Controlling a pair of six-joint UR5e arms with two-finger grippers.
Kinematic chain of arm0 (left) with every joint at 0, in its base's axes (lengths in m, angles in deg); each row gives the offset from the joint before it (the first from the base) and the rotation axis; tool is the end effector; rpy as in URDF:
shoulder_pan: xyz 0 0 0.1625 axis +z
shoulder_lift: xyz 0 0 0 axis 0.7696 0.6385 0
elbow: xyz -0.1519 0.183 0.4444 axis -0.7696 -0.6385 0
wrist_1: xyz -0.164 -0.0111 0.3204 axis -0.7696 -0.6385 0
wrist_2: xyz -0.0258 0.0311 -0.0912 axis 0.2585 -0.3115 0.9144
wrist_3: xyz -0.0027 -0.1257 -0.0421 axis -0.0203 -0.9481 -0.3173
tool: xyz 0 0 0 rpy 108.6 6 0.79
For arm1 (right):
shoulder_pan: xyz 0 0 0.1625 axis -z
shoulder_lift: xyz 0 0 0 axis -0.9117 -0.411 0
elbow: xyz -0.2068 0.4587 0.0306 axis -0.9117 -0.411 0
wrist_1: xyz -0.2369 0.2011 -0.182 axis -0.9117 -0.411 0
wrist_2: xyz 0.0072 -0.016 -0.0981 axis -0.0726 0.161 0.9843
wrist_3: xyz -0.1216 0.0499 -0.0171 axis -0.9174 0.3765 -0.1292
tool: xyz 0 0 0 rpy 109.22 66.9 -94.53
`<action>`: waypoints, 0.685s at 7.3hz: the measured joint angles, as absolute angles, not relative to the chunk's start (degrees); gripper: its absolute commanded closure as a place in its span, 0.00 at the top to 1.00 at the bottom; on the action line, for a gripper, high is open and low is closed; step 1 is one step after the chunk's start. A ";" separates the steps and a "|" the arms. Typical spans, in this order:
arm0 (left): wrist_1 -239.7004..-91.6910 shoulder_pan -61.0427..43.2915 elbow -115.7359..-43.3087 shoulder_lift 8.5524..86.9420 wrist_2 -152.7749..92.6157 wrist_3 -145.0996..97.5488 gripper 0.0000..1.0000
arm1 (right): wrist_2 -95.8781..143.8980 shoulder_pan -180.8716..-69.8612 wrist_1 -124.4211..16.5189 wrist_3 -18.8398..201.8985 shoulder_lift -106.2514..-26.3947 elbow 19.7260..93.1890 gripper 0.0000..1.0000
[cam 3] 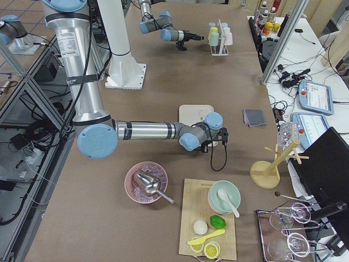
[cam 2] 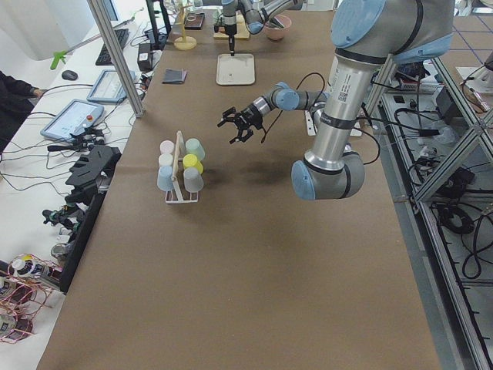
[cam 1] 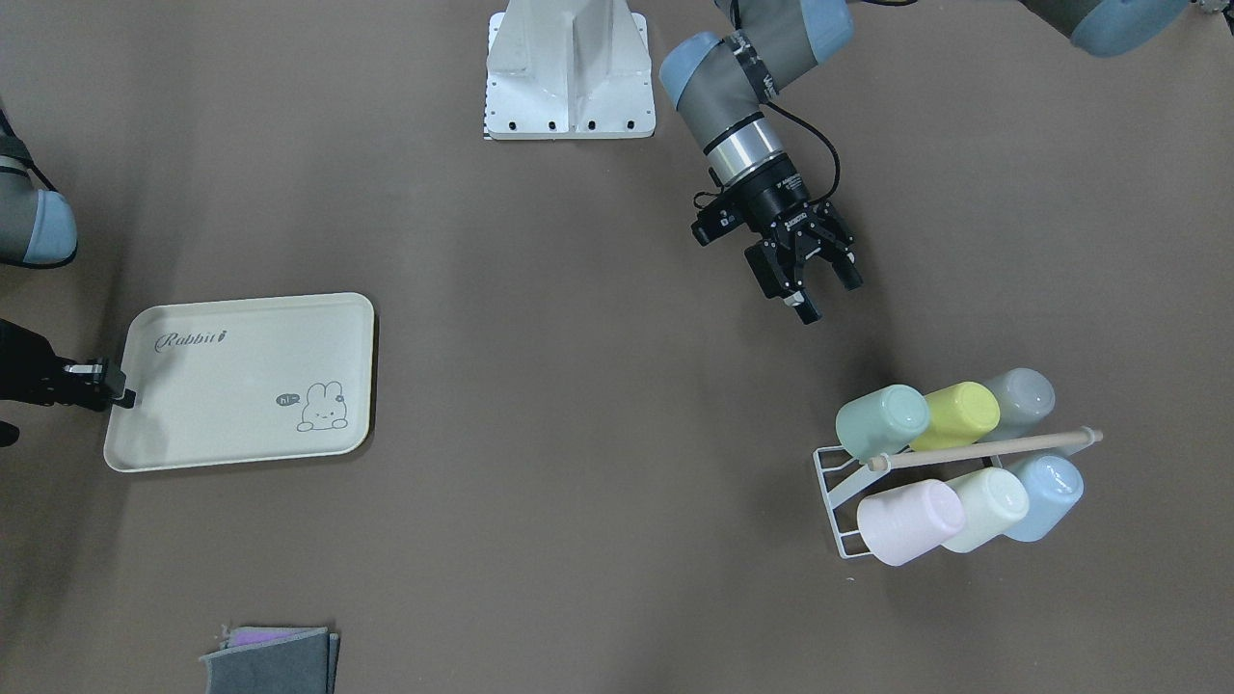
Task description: Pick up and place green cup on tray
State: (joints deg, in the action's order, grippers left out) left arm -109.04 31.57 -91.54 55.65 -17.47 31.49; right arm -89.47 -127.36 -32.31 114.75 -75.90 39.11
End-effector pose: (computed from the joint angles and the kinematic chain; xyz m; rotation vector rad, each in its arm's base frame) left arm 0.4885 -0.4226 0.4481 0.4746 -1.0259 1.6860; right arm -0.2330 -0.5096 0.7071 -0.0188 -0.9401 -0.0369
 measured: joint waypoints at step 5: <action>-121.98 31.28 -80.85 55.72 -25.22 42.56 0.98 | -89.47 -127.09 -32.31 114.82 -75.79 38.95 0.00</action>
